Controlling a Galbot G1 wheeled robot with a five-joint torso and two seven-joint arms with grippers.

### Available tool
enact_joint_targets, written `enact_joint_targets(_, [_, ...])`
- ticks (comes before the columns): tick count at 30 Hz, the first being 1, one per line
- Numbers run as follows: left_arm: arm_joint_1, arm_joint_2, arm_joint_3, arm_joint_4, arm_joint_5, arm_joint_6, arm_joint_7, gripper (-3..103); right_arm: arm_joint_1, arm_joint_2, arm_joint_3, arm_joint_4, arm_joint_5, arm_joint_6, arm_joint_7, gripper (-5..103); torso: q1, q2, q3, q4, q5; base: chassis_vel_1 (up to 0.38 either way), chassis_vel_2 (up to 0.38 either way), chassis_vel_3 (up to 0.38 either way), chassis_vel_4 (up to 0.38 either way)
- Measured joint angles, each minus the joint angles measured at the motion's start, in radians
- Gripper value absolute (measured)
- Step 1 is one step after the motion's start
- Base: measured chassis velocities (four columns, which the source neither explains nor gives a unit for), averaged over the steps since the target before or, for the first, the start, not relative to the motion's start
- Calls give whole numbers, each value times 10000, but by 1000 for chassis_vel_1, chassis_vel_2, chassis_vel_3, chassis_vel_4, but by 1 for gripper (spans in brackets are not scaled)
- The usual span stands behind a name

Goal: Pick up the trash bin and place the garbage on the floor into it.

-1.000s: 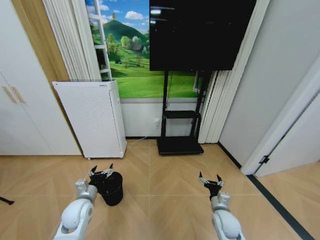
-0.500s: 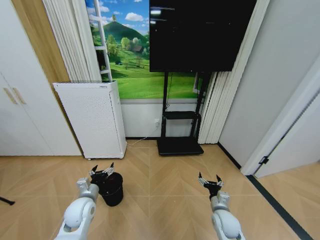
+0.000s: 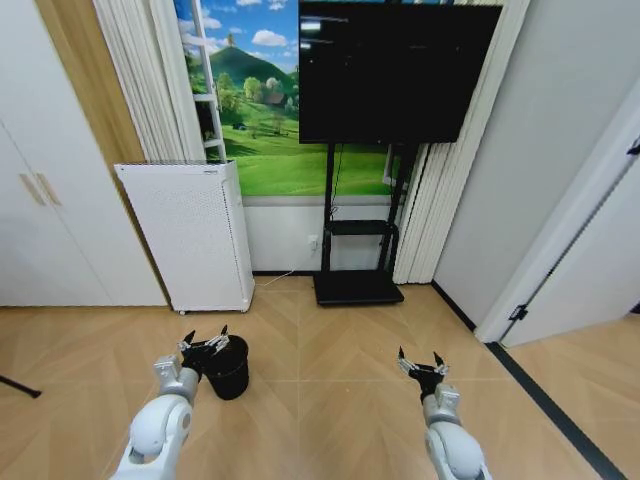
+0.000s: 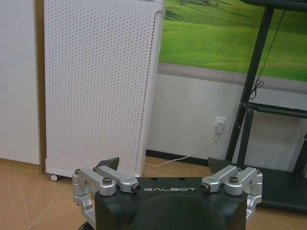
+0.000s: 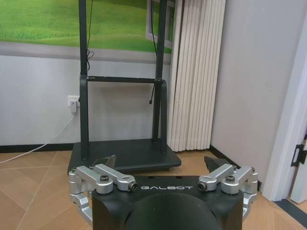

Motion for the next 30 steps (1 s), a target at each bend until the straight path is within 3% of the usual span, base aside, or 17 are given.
enact_joint_targets(30, [-180,131,-109,246,-95,-145,189,100,-23,147,9,44,-260,-151,47,100,-11,-38,-20,1,3,121,-123,-123,117])
